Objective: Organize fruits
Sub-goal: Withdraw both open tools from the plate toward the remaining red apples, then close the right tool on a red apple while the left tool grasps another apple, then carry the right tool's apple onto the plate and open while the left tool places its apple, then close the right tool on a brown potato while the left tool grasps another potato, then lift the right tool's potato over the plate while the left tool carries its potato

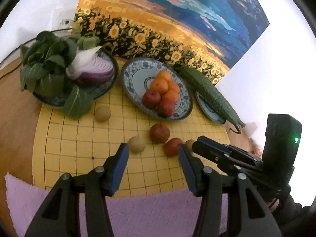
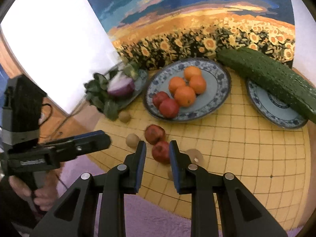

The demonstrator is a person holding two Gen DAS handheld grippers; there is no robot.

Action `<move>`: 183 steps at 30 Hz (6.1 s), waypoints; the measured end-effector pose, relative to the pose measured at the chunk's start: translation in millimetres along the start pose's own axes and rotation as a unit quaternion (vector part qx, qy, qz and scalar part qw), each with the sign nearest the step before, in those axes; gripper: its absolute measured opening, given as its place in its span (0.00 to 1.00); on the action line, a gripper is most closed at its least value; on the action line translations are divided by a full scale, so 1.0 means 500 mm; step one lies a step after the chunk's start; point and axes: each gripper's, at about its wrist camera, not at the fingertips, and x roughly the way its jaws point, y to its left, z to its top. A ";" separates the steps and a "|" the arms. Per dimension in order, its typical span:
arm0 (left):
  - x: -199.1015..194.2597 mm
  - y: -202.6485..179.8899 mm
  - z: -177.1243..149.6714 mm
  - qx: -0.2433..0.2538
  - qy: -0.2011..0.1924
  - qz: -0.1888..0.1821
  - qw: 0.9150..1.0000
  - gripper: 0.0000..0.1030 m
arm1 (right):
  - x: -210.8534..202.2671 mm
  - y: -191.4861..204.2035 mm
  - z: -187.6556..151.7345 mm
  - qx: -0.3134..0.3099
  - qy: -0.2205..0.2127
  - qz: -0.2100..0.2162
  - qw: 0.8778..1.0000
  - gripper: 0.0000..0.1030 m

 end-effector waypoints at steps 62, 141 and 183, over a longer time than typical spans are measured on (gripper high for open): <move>0.125 -0.035 0.051 0.029 0.045 -0.044 0.998 0.33 | 0.067 -0.100 0.097 0.012 -0.016 0.030 0.999 0.30; 0.009 -0.043 -0.035 0.051 -0.018 0.003 0.999 0.48 | -0.043 -0.046 -0.029 0.022 0.016 0.016 1.000 0.44; 0.109 0.002 -0.013 0.062 0.037 0.052 0.996 0.33 | 0.066 0.022 -0.055 -0.115 0.027 -0.066 0.991 0.26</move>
